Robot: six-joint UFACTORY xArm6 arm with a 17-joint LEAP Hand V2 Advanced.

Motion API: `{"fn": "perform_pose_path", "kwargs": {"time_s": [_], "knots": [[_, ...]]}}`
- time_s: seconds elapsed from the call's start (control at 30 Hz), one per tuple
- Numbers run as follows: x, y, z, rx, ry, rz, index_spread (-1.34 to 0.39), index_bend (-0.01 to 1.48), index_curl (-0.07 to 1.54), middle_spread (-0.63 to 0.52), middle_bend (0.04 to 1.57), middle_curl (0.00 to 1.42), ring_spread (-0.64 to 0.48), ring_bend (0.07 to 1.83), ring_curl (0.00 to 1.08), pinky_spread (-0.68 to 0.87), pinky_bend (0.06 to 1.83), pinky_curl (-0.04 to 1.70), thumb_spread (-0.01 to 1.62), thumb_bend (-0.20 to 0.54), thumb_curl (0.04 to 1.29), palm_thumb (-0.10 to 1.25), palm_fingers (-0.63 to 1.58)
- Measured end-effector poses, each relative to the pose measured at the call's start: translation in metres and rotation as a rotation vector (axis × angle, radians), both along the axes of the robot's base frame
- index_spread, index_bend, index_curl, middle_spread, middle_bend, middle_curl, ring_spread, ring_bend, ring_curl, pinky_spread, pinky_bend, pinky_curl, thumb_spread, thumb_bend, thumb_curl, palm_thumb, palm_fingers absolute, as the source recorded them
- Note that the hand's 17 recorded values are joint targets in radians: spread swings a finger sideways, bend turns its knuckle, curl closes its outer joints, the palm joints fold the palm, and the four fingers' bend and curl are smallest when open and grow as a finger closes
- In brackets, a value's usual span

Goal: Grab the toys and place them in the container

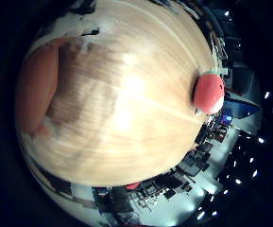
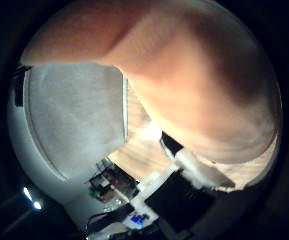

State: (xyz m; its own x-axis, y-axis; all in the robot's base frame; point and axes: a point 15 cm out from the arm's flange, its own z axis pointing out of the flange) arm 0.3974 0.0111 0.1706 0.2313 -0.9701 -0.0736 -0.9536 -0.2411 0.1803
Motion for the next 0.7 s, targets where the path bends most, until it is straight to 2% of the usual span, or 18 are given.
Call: {"fn": "perform_pose_path", "kwargs": {"time_s": [0.03, 0.13, 0.27, 0.5, 0.7], "knots": [[0.0, 0.0, -0.001, 0.002, -0.003, -0.002, -0.42, 0.04, 0.15, -0.15, 0.2, 0.36, -0.26, 0.92, 0.33, -0.2, 1.29, 0.35, 0.98, -0.008, 0.32, 0.56, 0.37], [0.002, -0.001, -0.006, 0.003, -0.019, -0.008, -0.43, 0.02, 0.1, -0.26, 0.31, 0.4, -0.35, 1.11, 0.4, -0.36, 1.46, 0.41, 1.0, 0.005, 0.33, 0.65, 0.55], [0.002, -0.007, -0.008, 0.005, -0.018, -0.022, -0.45, 0.09, 0.08, -0.37, 0.47, 0.46, -0.37, 1.24, 0.46, -0.41, 1.52, 0.45, 1.02, 0.013, 0.34, 0.74, 0.75], [0.006, -0.016, -0.003, 0.03, -0.036, -0.069, -0.52, 0.27, 0.17, -0.45, 0.67, 0.57, -0.34, 1.2, 0.48, -0.39, 1.39, 0.44, 1.05, 0.041, 0.37, 0.92, 1.14], [0.011, -0.027, 0.022, 0.054, -0.084, -0.102, -0.54, 0.39, 0.27, -0.45, 0.76, 0.62, -0.33, 1.2, 0.49, -0.4, 1.3, 0.43, 1.04, 0.036, 0.38, 1.01, 1.23]]}}
